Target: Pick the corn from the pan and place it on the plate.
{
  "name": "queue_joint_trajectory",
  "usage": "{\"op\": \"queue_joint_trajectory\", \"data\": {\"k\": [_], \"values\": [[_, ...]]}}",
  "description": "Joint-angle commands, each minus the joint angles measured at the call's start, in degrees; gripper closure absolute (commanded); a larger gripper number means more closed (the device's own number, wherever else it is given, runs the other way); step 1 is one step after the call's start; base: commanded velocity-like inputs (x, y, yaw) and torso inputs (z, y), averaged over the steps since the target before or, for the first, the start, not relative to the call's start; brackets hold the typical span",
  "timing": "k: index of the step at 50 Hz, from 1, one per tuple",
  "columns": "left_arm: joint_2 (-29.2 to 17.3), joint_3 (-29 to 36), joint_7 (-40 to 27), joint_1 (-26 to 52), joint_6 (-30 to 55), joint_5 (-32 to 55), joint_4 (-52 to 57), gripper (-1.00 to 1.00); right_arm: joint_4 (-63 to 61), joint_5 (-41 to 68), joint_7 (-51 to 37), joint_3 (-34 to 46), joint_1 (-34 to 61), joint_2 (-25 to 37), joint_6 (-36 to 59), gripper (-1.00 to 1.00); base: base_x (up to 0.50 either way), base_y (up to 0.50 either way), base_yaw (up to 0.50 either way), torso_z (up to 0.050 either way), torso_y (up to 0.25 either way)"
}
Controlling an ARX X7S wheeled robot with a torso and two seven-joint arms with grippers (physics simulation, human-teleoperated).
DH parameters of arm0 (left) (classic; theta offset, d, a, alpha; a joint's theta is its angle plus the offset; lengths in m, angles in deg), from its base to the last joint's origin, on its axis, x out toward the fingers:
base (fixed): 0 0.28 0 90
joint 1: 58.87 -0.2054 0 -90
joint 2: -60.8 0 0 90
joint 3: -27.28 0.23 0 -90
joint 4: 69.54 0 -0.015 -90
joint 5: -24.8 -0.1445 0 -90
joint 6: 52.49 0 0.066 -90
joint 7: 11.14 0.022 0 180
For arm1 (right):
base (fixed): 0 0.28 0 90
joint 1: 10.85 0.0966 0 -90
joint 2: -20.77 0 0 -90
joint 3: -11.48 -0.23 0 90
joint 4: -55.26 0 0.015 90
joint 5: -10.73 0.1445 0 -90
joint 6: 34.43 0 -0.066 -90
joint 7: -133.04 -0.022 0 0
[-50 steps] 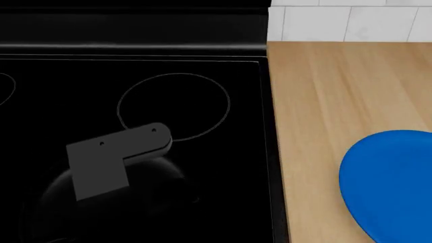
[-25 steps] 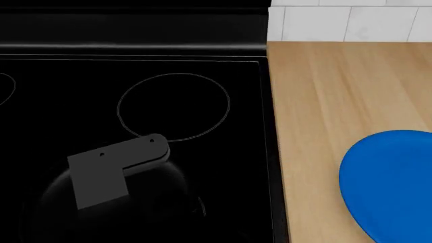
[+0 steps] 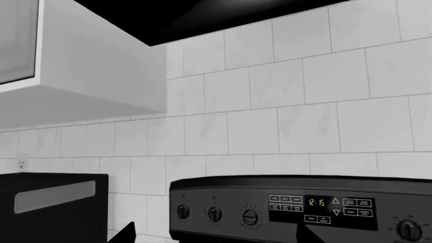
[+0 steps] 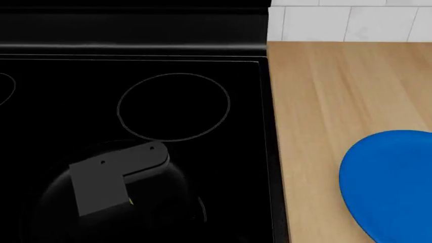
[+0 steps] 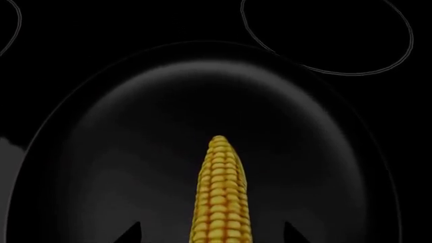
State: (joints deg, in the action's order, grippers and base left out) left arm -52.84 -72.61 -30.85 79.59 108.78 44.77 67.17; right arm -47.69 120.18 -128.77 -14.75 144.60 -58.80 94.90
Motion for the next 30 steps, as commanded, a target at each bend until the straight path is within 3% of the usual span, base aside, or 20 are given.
{"op": "queue_joint_trajectory", "data": {"k": [1, 16, 17, 30], "values": [[1.4, -1.1, 1.1, -0.8, -2.6, -0.7, -3.7, -1.0, 2.4, -0.8, 2.3, 0.3, 0.2, -1.3, -1.7, -1.0, 0.0, 0.0, 0.0, 0.0, 0.0], [1.3, -1.5, 0.9, -1.6, -3.3, -0.7, -4.0, -1.0, 2.2, -1.1, 2.8, 0.7, 0.5, -1.2, -2.1, -1.0, 0.0, 0.0, 0.0, 0.0, 0.0], [1.2, -1.6, 0.8, -1.6, -3.1, -0.6, -3.9, -1.0, 2.1, -0.9, 2.8, 0.8, 0.5, -1.3, -2.0, 1.0, 0.0, 0.0, 0.0, 0.0, 0.0], [1.3, -3.1, 0.0, -1.7, -2.6, -0.5, -2.5, -1.0, 1.0, -1.6, 2.1, 0.9, 1.1, -1.1, -2.7, 1.0, 0.0, 0.0, 0.0, 0.0, 0.0]]}}
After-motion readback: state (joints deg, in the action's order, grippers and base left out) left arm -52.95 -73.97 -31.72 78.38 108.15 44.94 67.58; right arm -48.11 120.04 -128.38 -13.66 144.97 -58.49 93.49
